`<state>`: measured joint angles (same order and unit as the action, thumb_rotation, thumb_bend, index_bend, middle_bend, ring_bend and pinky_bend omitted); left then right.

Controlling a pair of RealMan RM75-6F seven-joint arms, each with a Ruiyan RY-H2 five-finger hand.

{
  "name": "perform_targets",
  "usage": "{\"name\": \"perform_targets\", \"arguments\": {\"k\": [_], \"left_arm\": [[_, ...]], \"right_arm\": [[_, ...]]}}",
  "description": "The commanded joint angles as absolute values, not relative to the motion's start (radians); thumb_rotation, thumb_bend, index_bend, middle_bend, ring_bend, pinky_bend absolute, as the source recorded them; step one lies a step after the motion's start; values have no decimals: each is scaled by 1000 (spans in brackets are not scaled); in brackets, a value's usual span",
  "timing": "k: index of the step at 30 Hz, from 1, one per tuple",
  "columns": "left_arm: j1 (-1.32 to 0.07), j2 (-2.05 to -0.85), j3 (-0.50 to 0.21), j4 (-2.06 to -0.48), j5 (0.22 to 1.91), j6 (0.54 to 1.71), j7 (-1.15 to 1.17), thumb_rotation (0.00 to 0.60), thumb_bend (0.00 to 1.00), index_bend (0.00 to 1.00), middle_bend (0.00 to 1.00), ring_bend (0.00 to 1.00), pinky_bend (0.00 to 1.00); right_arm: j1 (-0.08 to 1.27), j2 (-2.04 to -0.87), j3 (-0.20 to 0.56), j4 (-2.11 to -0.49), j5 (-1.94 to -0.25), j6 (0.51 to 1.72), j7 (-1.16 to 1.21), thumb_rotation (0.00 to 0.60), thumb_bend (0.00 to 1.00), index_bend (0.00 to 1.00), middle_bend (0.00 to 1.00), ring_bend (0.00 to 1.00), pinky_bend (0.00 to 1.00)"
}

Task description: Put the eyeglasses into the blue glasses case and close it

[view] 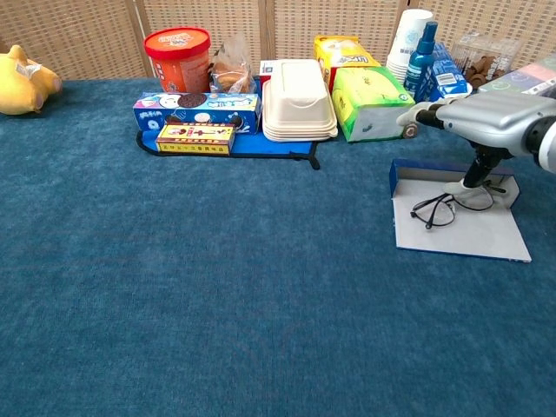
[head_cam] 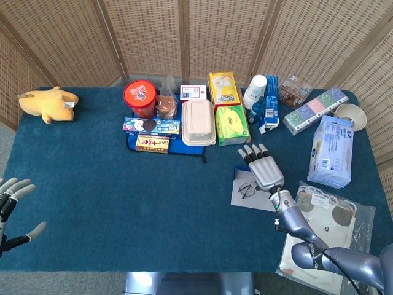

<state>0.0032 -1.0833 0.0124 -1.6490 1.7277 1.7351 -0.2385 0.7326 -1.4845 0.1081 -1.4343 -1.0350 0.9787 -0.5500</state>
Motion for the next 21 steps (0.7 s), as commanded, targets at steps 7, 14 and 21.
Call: {"name": "perform_targets", "arguments": {"k": [7,14,21], "left_arm": [[2,-1089,15,-1637,1735,1736,-251,600,132,189,177,105,0],[6,-1088,16,-1634,1738,1745,-255,600,131,189,178,105,0],[7,-1088,17,-1636,1741,1747,-253,600,131,189,178,105,0]], "right_arm": [[704,-1407,67,-1597,-1017,1020,-650,600,256,0,0,0,0],[703,-1430,54,-1586,-1005,1006,-660,600,257,0,0,0,0],[734,-1468,74,-1560,-1012,981,-665,600,258,0,0,0,0]]}}
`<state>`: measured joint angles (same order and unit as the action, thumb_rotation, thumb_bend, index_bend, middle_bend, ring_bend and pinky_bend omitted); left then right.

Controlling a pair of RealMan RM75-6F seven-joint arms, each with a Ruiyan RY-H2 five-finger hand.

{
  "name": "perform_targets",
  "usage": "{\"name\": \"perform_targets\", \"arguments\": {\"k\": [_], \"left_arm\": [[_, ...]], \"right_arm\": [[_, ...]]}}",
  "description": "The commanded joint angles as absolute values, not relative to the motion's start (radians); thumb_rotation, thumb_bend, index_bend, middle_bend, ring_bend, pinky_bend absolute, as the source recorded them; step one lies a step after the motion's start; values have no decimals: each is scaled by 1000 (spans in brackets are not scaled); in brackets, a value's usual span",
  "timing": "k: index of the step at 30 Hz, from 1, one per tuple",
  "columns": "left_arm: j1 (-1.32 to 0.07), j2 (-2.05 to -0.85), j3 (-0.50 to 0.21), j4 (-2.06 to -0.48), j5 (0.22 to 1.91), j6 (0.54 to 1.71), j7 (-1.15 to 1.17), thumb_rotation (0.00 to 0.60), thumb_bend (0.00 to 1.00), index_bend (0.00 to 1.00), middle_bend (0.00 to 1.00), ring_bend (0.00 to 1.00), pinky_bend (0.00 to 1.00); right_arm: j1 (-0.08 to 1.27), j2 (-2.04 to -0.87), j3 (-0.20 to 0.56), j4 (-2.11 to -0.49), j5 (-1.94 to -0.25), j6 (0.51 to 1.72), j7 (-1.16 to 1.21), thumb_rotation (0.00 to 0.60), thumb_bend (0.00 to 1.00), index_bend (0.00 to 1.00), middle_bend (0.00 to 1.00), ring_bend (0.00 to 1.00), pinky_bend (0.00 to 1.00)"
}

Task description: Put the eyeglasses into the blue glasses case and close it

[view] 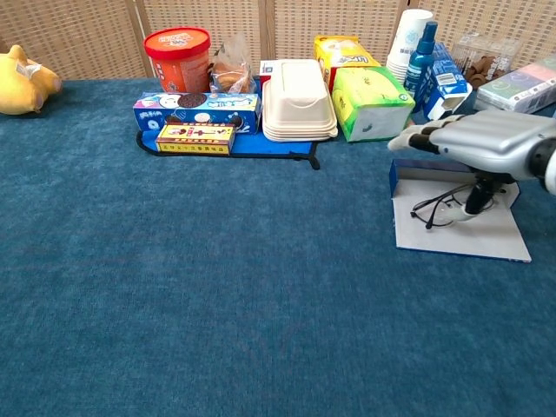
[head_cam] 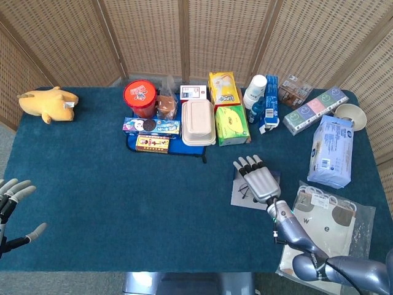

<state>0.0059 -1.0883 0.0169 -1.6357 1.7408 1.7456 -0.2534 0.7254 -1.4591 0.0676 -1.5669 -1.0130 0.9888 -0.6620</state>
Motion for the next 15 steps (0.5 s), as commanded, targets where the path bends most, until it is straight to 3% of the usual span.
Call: {"name": "perform_targets", "arguments": {"k": [1,15], "left_arm": [[8,-1088,17,-1636,1741,1748,-253,600,131,189,178,105,0],[19,-1086,20,-1624,1733,1760,-266,600,133,189,178,105,0]], "right_arm": [[737,-1471,76,-1558,-1011,979,-665,600,257,0,0,0,0],[786,-1506,119,-1482,-971,933,-657,600,255,0,0,0,0]]}}
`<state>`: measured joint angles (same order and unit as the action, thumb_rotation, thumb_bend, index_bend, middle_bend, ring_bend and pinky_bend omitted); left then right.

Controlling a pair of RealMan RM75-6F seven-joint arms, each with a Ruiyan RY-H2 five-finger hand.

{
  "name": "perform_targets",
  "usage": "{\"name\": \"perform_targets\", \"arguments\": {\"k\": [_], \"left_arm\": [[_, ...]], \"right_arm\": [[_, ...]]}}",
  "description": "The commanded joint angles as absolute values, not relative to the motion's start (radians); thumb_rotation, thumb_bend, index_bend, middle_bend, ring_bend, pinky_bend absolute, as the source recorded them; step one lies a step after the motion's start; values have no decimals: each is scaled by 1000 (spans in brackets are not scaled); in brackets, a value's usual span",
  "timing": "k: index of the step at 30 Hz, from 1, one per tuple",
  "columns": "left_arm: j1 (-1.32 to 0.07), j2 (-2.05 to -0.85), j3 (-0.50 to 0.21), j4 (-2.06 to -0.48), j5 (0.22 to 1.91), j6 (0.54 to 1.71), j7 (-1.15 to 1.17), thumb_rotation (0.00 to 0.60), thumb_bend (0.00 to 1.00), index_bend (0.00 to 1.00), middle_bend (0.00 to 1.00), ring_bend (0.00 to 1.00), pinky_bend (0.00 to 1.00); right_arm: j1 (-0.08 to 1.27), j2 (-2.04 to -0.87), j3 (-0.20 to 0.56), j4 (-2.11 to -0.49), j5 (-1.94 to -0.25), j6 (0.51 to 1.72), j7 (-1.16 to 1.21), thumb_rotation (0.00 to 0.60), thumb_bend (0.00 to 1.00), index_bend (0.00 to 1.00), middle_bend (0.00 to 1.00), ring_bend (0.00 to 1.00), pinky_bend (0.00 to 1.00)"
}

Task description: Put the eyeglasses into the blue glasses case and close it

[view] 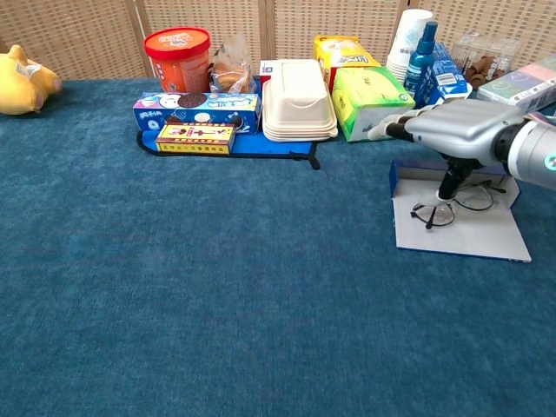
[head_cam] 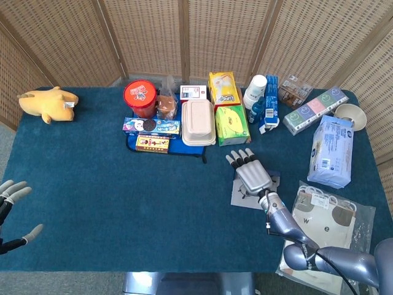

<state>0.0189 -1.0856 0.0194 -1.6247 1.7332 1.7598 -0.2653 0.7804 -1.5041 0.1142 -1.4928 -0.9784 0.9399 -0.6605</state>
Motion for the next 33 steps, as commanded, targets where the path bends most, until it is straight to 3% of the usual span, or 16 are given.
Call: {"name": "perform_targets", "arguments": {"k": [1,21,33], "left_arm": [[20,-1086,20,-1623,1734,1761,-267,600,132,189,178,105,0],[14,-1091,18,-1619,1735,1752,-268,600,131,189,179,105,0],[18,-1085,19,-1630,1739,1758,-256,600,132,189,179,105,0]], "right_arm": [[788,-1507,121,-1477,-968,931,-655,600,256,0,0,0,0],[732,-1448,60,-1577,-1006,1015,-677,600,257,0,0,0,0],[733,-1492,52,-1450,-1079,973,-595,600,244,0,0,0,0]]}}
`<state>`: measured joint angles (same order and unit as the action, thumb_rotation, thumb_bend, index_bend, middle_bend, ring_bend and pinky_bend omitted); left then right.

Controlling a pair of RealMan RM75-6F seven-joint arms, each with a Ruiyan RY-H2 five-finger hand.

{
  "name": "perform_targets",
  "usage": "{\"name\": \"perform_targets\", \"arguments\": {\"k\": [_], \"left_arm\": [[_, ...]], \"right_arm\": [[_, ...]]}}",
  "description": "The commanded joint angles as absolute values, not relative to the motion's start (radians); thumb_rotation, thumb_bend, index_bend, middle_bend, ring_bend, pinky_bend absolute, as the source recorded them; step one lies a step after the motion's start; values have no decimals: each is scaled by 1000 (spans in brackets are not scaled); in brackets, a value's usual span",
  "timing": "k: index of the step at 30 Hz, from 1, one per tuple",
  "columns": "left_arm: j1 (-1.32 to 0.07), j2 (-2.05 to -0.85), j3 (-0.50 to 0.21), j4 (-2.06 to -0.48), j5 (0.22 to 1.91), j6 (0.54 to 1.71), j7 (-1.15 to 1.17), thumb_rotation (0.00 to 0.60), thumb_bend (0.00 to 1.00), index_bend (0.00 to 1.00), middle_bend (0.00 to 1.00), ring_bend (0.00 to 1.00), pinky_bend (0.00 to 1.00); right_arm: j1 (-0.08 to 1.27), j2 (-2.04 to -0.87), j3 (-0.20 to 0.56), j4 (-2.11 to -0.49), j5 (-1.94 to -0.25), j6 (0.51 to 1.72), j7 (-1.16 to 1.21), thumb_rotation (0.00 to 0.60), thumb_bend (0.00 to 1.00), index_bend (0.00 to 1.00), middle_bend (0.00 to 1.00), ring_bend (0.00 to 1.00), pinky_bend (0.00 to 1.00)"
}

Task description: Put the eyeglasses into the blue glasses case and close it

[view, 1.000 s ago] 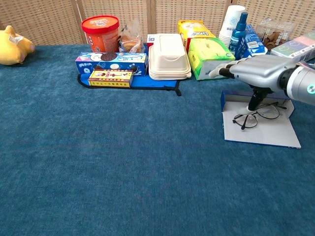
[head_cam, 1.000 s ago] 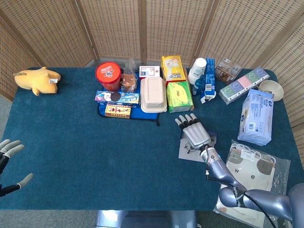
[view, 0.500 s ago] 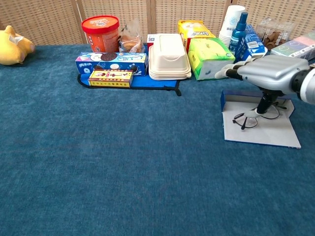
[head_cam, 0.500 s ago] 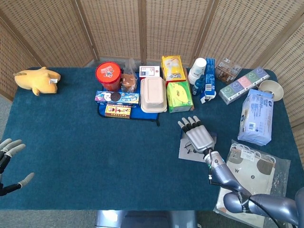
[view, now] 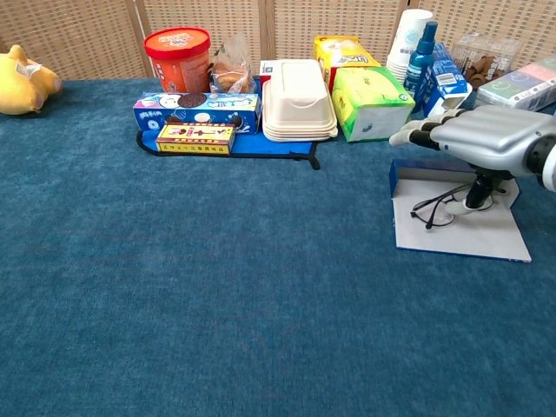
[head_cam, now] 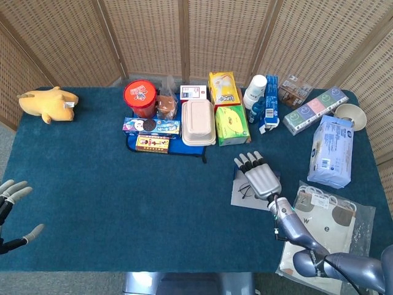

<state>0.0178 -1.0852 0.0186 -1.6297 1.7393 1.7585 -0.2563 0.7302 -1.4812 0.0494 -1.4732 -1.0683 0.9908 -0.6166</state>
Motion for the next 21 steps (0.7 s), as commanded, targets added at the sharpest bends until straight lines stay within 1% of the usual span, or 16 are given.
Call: {"name": "perform_targets", "arguments": {"k": [1,9,21], "left_arm": [[18,-1085,19,-1631,1739,1758,-255,600,131,189,179,105,0],[19,-1088,19,-1635,1739,1756,-246,600,132,188,179,105,0],[22,-1086,20,-1634,1737,1758,-246,600,131,188,179,105,0]], "right_arm": [[734,-1494,53,-1441,-1083,968,-587,600,244,0,0,0,0],[750,-1496,82,-1396,-1089,936,-547,600,244,0,0,0,0],[777,-1501,123,-1337,-1021,882,-537,600,242,0,0,0,0]]}}
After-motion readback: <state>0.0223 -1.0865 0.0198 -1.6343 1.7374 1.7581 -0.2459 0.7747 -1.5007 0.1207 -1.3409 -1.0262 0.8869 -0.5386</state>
